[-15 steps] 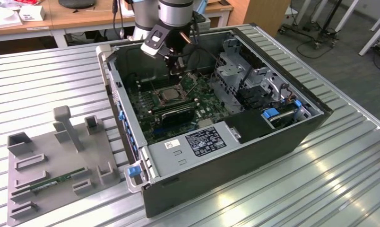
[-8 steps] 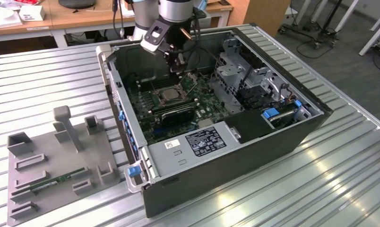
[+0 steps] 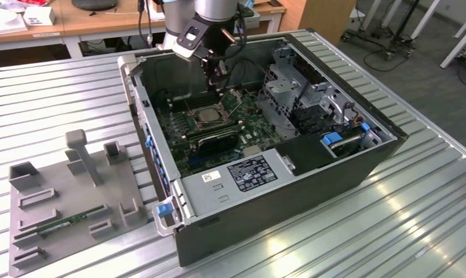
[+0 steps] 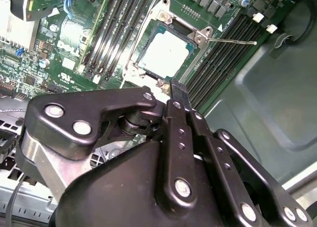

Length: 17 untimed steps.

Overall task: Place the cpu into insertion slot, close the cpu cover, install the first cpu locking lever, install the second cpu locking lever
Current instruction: 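Close the cpu cover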

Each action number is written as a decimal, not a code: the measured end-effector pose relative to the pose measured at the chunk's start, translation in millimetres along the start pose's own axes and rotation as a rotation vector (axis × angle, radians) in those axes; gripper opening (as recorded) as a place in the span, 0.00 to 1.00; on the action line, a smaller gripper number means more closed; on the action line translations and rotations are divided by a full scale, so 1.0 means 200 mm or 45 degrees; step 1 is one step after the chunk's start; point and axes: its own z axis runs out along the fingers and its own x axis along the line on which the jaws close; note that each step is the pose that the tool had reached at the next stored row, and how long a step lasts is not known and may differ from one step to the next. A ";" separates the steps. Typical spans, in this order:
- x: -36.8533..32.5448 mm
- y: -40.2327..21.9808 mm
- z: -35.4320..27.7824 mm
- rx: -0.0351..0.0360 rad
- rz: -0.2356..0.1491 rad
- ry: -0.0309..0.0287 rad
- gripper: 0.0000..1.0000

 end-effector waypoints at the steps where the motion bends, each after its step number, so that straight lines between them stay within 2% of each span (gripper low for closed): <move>1: 0.000 0.000 0.000 -0.0002 0.000 0.0003 0.11; 8: 0.000 0.007 -0.001 0.0001 0.000 -0.0002 0.11; 17: 0.000 0.050 0.001 0.0000 0.000 0.0000 0.11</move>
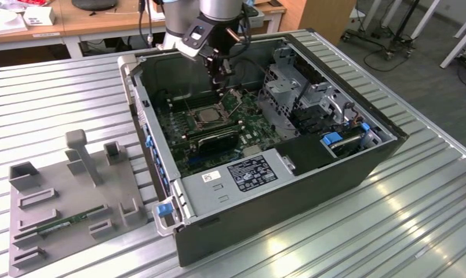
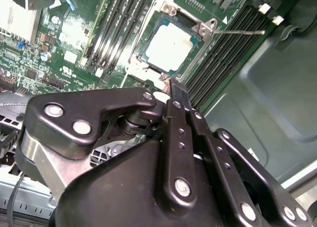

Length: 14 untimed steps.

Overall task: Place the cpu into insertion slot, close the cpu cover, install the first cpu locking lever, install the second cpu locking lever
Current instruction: 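Close the cpu cover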

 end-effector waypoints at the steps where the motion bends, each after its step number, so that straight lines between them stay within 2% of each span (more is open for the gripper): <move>1: 0.000 0.007 0.000 0.0000 0.000 0.0001 0.11; 14: 0.000 0.106 0.005 0.0000 0.000 0.0000 0.11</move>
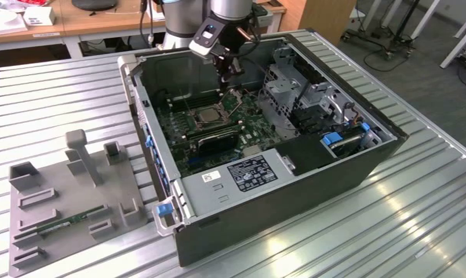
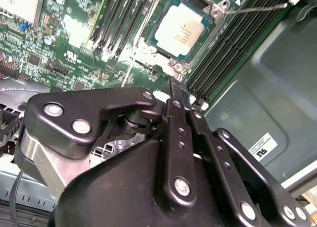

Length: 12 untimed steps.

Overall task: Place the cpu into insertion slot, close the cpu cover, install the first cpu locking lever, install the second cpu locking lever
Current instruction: 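Close the cpu cover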

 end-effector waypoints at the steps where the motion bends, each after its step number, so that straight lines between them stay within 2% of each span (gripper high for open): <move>1: 0.000 0.006 0.000 0.0000 0.000 0.0000 0.11; 8: 0.000 0.012 0.001 0.0000 0.000 0.0000 0.11; 12: 0.000 0.037 0.002 0.0000 0.000 0.0000 0.11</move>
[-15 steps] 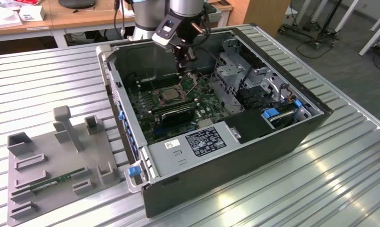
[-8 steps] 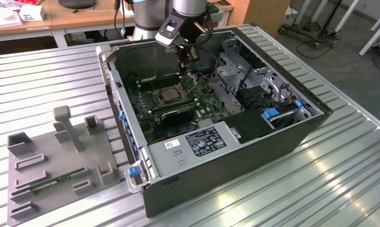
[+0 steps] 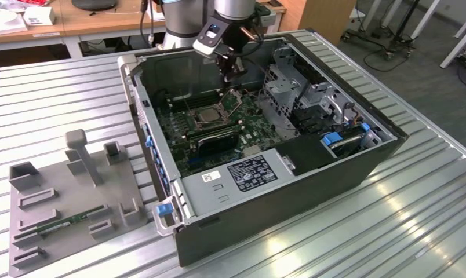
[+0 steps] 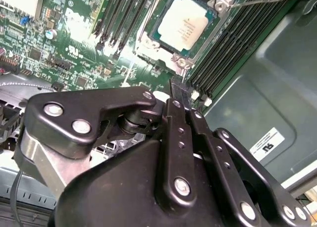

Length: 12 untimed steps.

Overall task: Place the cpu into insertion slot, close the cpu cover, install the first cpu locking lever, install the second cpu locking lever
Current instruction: 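Close the cpu cover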

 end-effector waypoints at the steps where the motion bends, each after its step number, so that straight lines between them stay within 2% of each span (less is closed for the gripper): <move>1: 0.000 0.009 0.001 0.0000 0.000 0.0000 0.11; 7: 0.000 0.072 0.004 0.0001 0.000 -0.0001 0.11; 12: 0.000 0.137 0.010 0.0001 0.000 -0.0001 0.11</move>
